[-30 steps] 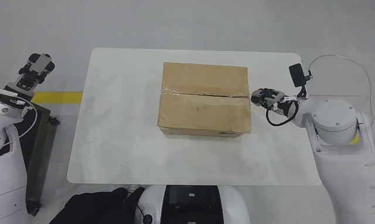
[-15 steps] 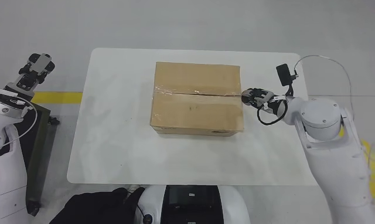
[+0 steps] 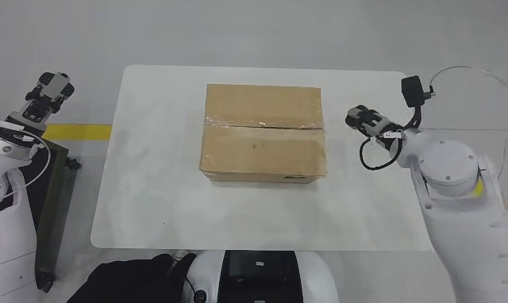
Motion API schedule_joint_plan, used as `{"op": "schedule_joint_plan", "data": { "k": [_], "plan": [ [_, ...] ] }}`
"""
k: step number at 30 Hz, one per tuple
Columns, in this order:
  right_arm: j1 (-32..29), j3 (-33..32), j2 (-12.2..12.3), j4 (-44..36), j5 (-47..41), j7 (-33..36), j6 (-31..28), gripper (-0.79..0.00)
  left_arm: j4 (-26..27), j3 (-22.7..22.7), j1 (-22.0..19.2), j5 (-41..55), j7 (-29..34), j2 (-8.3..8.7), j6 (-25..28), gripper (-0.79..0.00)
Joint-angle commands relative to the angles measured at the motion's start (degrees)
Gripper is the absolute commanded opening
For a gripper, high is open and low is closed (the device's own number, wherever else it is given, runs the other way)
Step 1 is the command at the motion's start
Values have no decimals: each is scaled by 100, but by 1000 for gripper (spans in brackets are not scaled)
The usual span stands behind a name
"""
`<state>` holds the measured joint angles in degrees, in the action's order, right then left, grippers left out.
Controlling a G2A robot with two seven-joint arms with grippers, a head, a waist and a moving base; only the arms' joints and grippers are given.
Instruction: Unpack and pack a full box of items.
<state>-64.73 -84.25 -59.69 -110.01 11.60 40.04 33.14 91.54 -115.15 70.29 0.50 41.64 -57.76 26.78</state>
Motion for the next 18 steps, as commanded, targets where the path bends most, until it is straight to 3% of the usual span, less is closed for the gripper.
{"op": "schedule_joint_plan", "data": {
  "k": [1, 13, 15, 17, 18],
  "plan": [
    [-96, -131, 15, -135, 93, -121, -28, -785, 0, 0, 0, 0, 0, 0, 0, 0],
    [-542, -928, 53, -249, 69, -758, -647, -760, 0, 0, 0, 0, 0, 0, 0, 0],
    [-536, -1033, 65, -196, 75, -737, -754, -643, 0, 0, 0, 0, 0, 0, 0, 0],
    [-500, -1129, 78, -114, 58, -687, -856, -431, 0, 0, 0, 0, 0, 0, 0, 0],
    [-479, -1165, 82, -75, 32, -666, -907, 0, 0, 0, 0, 0, 0, 0, 0, 0]
  ]
}}
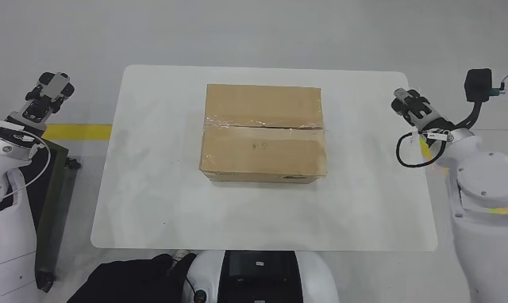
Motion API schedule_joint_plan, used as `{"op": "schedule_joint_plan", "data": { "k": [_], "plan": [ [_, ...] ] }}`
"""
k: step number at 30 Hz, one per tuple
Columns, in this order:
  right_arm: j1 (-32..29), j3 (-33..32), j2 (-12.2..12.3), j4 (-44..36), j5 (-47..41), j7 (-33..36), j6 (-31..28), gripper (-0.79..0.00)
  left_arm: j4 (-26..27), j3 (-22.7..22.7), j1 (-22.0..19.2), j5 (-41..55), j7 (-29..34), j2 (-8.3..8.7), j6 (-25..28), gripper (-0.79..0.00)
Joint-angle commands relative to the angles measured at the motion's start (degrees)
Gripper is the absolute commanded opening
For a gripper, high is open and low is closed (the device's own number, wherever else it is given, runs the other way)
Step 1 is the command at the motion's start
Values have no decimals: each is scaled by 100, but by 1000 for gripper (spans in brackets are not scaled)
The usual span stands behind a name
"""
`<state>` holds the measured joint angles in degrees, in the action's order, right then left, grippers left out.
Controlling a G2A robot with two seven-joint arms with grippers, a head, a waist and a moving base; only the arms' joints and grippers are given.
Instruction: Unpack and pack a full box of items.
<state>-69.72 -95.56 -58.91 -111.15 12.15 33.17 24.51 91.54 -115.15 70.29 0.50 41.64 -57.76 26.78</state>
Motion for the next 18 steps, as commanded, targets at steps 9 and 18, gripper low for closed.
{"op": "schedule_joint_plan", "data": {
  "k": [9, 18],
  "plan": [
    [34, -53, 5, 61, -56, 30, -80, -143, 0, 0, 0, 0, 0, 0, 0, 0],
    [34, -53, 5, 61, -56, 30, -80, 0, 0, 0, 0, 0, 0, 0, 0, -1]
  ]
}}
